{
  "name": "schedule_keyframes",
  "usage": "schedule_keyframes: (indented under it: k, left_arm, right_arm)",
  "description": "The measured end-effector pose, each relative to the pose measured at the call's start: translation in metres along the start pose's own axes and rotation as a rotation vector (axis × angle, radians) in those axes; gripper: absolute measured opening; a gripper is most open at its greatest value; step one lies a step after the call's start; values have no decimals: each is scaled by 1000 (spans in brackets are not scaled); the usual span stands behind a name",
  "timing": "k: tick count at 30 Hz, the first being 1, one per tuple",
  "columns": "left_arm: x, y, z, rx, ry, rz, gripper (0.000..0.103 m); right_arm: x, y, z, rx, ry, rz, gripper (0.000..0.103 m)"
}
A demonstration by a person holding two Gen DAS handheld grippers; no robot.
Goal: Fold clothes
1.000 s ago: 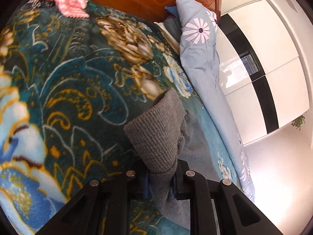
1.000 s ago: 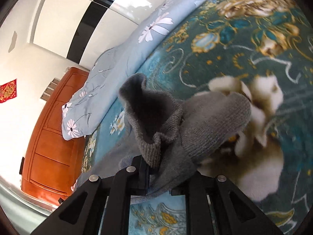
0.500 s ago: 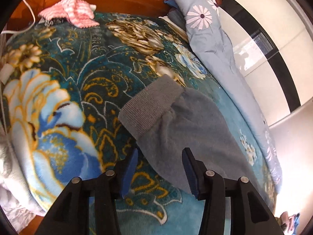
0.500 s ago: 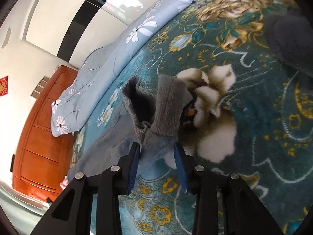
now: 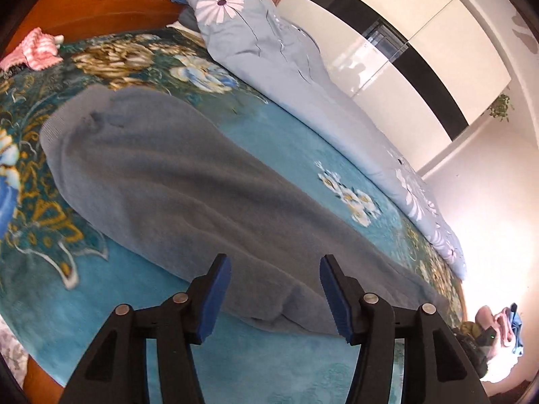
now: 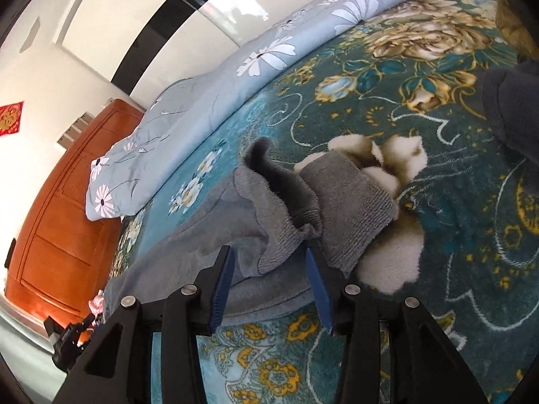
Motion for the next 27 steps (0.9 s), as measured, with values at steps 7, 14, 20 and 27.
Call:
schedule_keyframes:
  k: [7, 14, 20, 27]
  left_arm:
    - [35, -17, 15, 30, 70, -23, 59]
    - [33, -13, -10, 14, 24, -17, 59]
    - [34, -5, -12, 20, 31, -30, 62]
    - [39, -7, -1, -2, 71, -16, 62]
  right_arm:
    - [-12, 1, 10, -65, -65, 60, 7]
    - [-33, 28, -49, -142, -174, 12, 5]
    - [-27, -22, -45, -13, -130, 90, 5]
    - [-16, -53, -30, -20, -115, 152, 7]
Point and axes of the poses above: each gripper's, at about its wrist camera, not at the fingertips, and z roughly the way its jaws point, y to its left, x to its underside, the point moved 6 cm from there along z, roughly the way its jaws point, and after that the axes turned 9 degrees about y, right-handed, at the moved point
